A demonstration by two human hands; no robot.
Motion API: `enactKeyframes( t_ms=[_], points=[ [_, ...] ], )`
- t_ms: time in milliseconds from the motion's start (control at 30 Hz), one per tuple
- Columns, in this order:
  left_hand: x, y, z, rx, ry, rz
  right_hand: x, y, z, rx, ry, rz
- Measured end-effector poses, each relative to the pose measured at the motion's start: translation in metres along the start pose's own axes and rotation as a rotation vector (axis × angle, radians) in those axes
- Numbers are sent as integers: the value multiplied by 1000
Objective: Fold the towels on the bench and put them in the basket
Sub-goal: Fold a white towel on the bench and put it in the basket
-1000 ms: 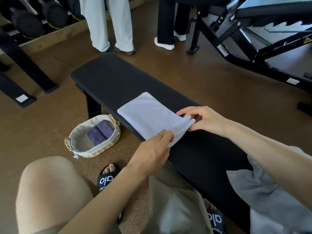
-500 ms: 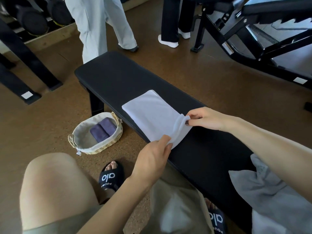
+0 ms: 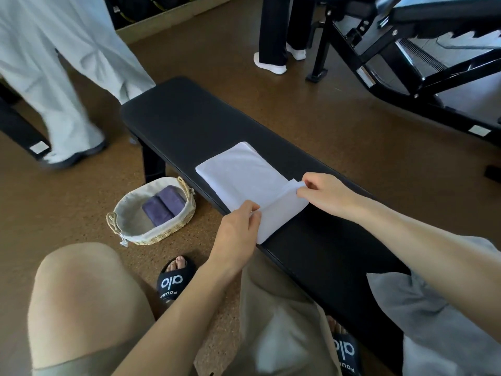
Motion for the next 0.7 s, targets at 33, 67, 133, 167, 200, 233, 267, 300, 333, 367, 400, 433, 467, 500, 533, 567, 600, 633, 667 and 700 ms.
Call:
enactKeyframes(
  t_ms=[33, 67, 133, 167, 200, 233, 267, 300, 333, 367, 400, 433, 467, 500, 533, 567, 600, 633, 667, 700],
  points=[
    [2, -1, 0, 17, 8, 6, 1, -1, 0, -24, 22, 4],
    [4, -2, 0, 41, 20, 21, 2, -1, 0, -41, 40, 8],
    [5, -1, -1, 101, 46, 57, 6, -1, 0, -58, 57, 8],
    [5, -1, -2, 121, 53, 68, 8, -2, -1, -59, 58, 7],
    [5, -1, -2, 142, 52, 73, 10, -2, 0, -60, 60, 4],
    [4, -1, -2, 170, 50, 79, 11, -3, 0, -66, 63, 2],
    [4, -1, -1, 197, 42, 83, 12, -3, 1, -76, 69, 0],
    [3, -1, -2, 210, 38, 86, 13, -4, 2, -87, 80, -1],
    [4, -2, -2, 204, 39, 81, 13, -4, 4, -97, 95, 0],
    [4, -2, -4, 189, 48, 73, 13, -4, 6, -107, 111, 3],
    [4, -3, -4, 180, 59, 68, 12, -5, 8, -120, 131, 5],
    [4, -3, -5, 190, 76, 64, 11, -5, 11, -137, 155, 3],
    [3, -3, -6, 235, 93, 53, 9, -6, 13, -165, 185, -5],
    [3, -1, -7, 313, 117, 43, 6, -8, 16, -211, 216, -22],
    [3, 1, -9, 408, 130, 38, 4, -10, 19, -279, 249, -49],
    [4, 4, -9, 507, 126, 51, 2, -13, 22, -353, 284, -86],
    [5, 9, -8, 604, 116, 97, 0, -15, 24, -422, 323, -122],
    [5, 17, -6, 689, 105, 180, -1, -17, 25, -479, 364, -151],
    [5, 23, -3, 763, 86, 282, -2, -19, 24, -527, 405, -177],
    [4, 29, 0, 832, 60, 380, -3, -21, 23, -578, 445, -215]
  ],
)
Point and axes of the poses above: each hand's wrist, its own x-axis towards the middle knuckle, its own z-axis out of the palm, y = z × x, the point moved 6 cm from there along x, towards the middle knuckle, and after that the axes turned 9 degrees about -y, right-handed, at the moved point
